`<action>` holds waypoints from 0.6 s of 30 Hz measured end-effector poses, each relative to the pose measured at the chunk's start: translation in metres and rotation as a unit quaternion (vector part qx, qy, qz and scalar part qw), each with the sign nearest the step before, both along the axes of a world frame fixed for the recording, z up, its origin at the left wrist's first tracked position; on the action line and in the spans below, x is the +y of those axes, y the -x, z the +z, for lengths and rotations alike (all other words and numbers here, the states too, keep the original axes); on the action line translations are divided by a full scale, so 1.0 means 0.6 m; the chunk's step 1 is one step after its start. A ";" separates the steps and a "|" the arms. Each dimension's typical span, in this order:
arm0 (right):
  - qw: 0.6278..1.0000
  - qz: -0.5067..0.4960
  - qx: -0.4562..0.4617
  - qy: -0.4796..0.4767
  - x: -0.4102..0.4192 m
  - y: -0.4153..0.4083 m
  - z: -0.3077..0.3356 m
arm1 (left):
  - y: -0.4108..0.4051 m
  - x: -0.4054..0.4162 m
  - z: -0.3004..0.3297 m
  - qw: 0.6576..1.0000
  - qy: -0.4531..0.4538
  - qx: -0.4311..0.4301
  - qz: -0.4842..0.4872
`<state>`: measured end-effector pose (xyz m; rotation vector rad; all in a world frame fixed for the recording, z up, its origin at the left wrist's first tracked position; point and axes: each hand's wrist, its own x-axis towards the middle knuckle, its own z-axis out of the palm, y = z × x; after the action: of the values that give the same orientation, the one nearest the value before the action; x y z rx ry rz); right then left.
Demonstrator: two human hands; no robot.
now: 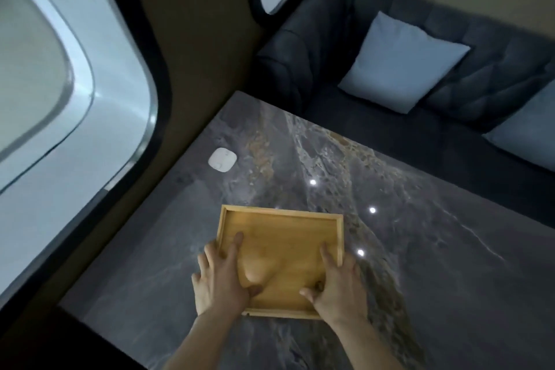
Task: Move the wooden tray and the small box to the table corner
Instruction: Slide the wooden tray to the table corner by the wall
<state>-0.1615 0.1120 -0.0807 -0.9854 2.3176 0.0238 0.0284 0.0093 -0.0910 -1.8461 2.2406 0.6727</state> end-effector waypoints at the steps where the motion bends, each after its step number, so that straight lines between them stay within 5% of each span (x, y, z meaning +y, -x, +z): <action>1: 1.000 0.012 0.004 -0.002 -0.010 -0.007 0.004 | -0.011 -0.002 -0.001 1.000 -0.001 0.008 0.013; 18: 0.947 0.298 0.077 0.091 -0.414 -0.246 0.066 | -0.243 -0.120 0.026 0.940 0.035 0.096 0.327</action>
<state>-0.0139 -0.1367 -0.0410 -1.8056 2.0925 0.1382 0.1744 -0.0625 -0.0757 -2.6912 1.7293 0.9029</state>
